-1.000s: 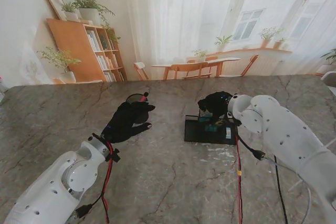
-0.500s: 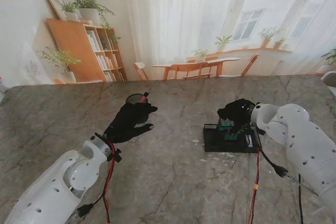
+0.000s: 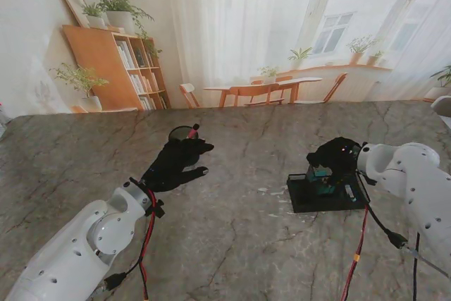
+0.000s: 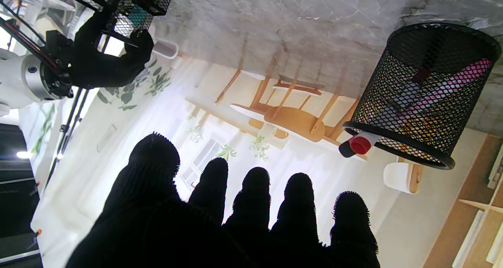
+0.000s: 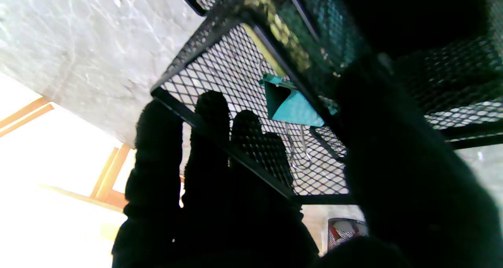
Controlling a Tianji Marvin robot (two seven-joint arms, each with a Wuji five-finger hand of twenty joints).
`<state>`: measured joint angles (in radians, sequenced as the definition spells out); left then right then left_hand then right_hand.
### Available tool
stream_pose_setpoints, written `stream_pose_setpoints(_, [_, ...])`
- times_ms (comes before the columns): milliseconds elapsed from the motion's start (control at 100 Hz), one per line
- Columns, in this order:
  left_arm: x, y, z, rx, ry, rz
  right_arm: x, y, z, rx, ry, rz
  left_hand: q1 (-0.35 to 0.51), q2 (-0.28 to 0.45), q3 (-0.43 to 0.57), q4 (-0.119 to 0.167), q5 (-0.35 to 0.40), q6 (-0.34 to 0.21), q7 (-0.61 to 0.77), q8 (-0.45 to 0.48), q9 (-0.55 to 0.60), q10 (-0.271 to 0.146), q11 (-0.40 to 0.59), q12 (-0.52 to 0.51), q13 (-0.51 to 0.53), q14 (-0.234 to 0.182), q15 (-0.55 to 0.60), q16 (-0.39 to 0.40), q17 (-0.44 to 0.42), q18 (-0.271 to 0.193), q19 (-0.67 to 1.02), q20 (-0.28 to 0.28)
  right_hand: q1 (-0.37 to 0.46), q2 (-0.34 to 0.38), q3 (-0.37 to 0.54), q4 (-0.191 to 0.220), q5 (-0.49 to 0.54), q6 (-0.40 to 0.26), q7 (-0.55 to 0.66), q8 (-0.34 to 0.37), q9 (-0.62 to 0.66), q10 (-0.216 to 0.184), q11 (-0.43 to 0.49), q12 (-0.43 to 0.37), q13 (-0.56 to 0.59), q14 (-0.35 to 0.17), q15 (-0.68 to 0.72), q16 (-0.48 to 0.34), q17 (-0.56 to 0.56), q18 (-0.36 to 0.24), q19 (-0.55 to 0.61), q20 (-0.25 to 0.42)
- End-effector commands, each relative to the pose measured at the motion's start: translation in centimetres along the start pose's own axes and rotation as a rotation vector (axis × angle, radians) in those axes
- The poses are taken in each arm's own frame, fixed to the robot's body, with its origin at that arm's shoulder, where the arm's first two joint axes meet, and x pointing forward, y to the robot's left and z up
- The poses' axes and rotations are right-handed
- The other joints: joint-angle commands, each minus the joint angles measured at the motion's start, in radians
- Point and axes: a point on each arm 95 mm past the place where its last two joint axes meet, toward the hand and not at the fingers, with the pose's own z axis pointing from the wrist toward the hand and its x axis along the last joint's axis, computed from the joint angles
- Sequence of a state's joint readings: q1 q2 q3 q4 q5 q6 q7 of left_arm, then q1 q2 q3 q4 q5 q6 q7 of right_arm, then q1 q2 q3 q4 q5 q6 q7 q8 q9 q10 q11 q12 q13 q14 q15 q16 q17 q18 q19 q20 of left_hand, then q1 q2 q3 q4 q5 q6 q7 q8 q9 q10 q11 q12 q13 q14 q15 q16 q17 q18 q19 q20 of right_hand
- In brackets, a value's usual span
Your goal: Organize desk stationery
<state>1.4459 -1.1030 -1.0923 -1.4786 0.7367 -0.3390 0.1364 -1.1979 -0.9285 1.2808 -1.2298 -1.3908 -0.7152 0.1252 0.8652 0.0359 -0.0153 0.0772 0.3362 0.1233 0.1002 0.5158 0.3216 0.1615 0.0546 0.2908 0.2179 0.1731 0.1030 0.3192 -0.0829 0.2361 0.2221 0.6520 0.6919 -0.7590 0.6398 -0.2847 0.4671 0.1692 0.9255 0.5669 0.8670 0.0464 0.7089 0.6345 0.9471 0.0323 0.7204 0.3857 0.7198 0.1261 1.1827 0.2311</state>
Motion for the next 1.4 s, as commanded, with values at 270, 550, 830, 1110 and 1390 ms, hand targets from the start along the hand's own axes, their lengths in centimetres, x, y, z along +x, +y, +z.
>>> stream_pose_setpoints(270, [0.1,0.4,0.3,-0.019,0.003,-0.004,0.3,-3.8,-2.6,0.109,-0.046,0.007,0.028,0.086,-0.027,-0.121,0.013,-0.005,0.007,0.006,0.006,-0.001,-0.003,0.004,0.022,-0.007,0.004,0.012,-0.014,-0.013,0.004,0.002,0.331,0.163,0.217,0.046,0.168,-0.444,0.227,0.025,0.041,-0.118,0.032,-0.002,0.015,-0.015,0.005,0.014,0.054,-0.114,0.092,0.027])
stream_pose_setpoints(550, [0.0,0.4,0.2,-0.015,0.001,-0.004,0.7,-3.9,-2.6,0.117,-0.078,0.045,0.029,0.084,-0.027,-0.12,0.013,-0.004,0.007,0.006,0.006,0.0,-0.003,0.004,0.022,-0.006,0.004,0.012,-0.014,-0.012,0.006,0.002,0.28,0.186,0.167,0.076,0.117,-0.386,0.201,-0.006,0.013,-0.056,-0.011,0.008,-0.029,0.011,0.018,0.031,-0.002,-0.055,0.122,0.049])
stream_pose_setpoints(830, [0.0,0.5,0.1,-0.009,0.002,-0.007,1.2,-3.8,-2.2,0.13,-0.132,0.083,0.029,0.085,-0.027,-0.12,0.013,-0.005,0.007,0.006,0.006,-0.001,-0.003,0.004,0.022,-0.008,0.005,0.012,-0.014,-0.012,0.006,0.002,0.246,0.169,0.176,0.093,0.123,-0.341,0.192,-0.009,0.033,-0.018,-0.029,0.033,-0.018,0.021,0.06,0.049,0.004,-0.038,0.161,0.08])
stream_pose_setpoints(1110, [-0.1,0.5,0.1,-0.007,0.003,-0.011,1.5,-4.1,-2.4,0.143,-0.165,0.091,0.029,0.085,-0.028,-0.121,0.014,-0.005,0.007,0.006,0.006,-0.002,-0.003,0.004,0.022,-0.007,0.004,0.012,-0.014,-0.012,0.005,0.001,0.248,0.174,0.173,0.092,0.134,-0.33,0.18,-0.008,0.04,-0.009,-0.035,0.033,-0.015,0.026,0.066,0.042,0.011,-0.036,0.163,0.082])
stream_pose_setpoints(1390, [-0.1,0.5,0.0,-0.005,0.005,-0.013,1.5,-3.4,-2.6,0.123,-0.183,0.115,0.028,0.085,-0.028,-0.121,0.014,-0.006,0.007,0.006,0.007,-0.001,-0.003,0.004,0.023,-0.008,0.005,0.012,-0.014,-0.012,0.005,0.001,0.017,0.241,0.122,0.139,0.044,-0.193,-0.113,0.073,-0.133,0.051,-0.071,-0.045,-0.165,0.08,0.002,0.061,-0.186,0.095,0.122,0.156])
